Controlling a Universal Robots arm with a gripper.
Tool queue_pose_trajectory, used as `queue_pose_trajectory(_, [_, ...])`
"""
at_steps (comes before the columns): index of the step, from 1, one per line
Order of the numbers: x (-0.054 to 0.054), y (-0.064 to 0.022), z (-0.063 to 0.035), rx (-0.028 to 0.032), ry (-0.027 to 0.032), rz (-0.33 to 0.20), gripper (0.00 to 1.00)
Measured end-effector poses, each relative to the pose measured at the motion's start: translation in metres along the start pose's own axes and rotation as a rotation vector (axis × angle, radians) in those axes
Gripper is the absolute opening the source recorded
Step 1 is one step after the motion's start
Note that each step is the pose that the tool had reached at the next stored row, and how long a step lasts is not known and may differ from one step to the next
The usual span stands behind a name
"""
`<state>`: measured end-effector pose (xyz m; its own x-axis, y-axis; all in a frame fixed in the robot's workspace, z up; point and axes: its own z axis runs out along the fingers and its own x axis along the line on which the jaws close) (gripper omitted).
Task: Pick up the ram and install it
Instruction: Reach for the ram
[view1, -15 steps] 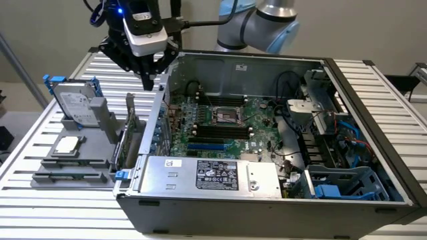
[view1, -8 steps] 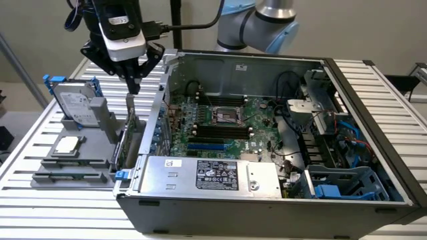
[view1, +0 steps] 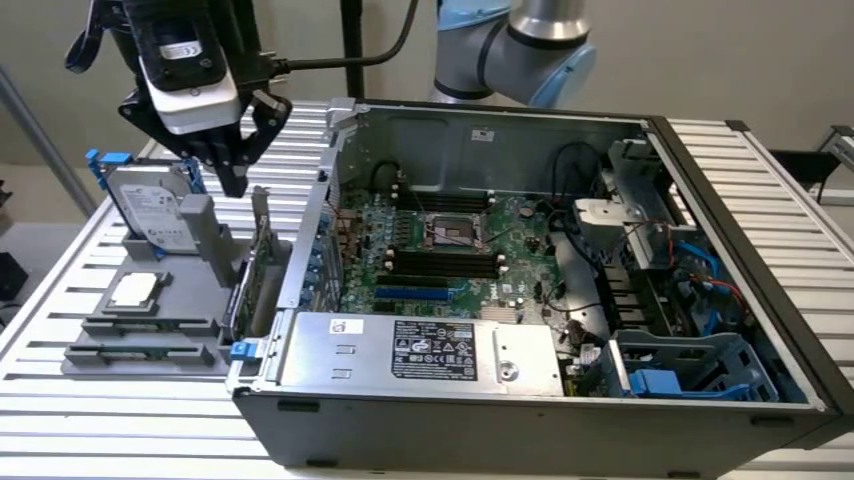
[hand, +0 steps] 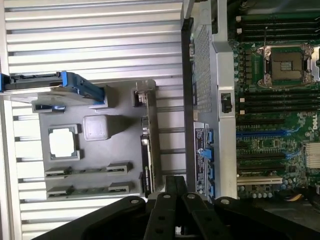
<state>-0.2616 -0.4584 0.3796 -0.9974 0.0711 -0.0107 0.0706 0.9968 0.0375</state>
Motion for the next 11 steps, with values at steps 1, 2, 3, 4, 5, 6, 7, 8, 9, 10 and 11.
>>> queue_pose_trajectory(1, [0.003, -0.0015, 0.0001, 0.0004, 0.0000, 0.000, 0.11])
queue_pose_trajectory(2, [0.007, -0.0030, 0.0002, 0.0008, 0.0000, 0.000, 0.11])
queue_pose_trajectory(3, [0.010, -0.0045, 0.0004, 0.0012, 0.0000, 0.000, 0.11])
queue_pose_trajectory(4, [0.014, -0.0060, 0.0005, 0.0017, 0.0000, 0.000, 0.11])
queue_pose_trajectory(5, [0.017, -0.0075, 0.0006, 0.0021, -0.0001, 0.000, 0.11])
queue_pose_trajectory(6, [0.021, -0.0091, 0.0007, 0.0025, -0.0001, 0.000, 0.11])
queue_pose_trajectory(7, [0.024, -0.0105, 0.0008, 0.0030, -0.0001, 0.000, 0.11])
queue_pose_trajectory(8, [0.027, -0.0120, 0.0009, 0.0034, -0.0001, 0.000, 0.11])
queue_pose_trajectory(9, [0.031, -0.0135, 0.0010, 0.0040, -0.0001, 0.000, 0.11])
queue_pose_trajectory(10, [0.034, -0.0149, 0.0011, 0.0044, -0.0001, 0.000, 0.11])
queue_pose_trajectory(11, [0.038, -0.0164, 0.0012, 0.0049, -0.0001, 0.000, 0.11])
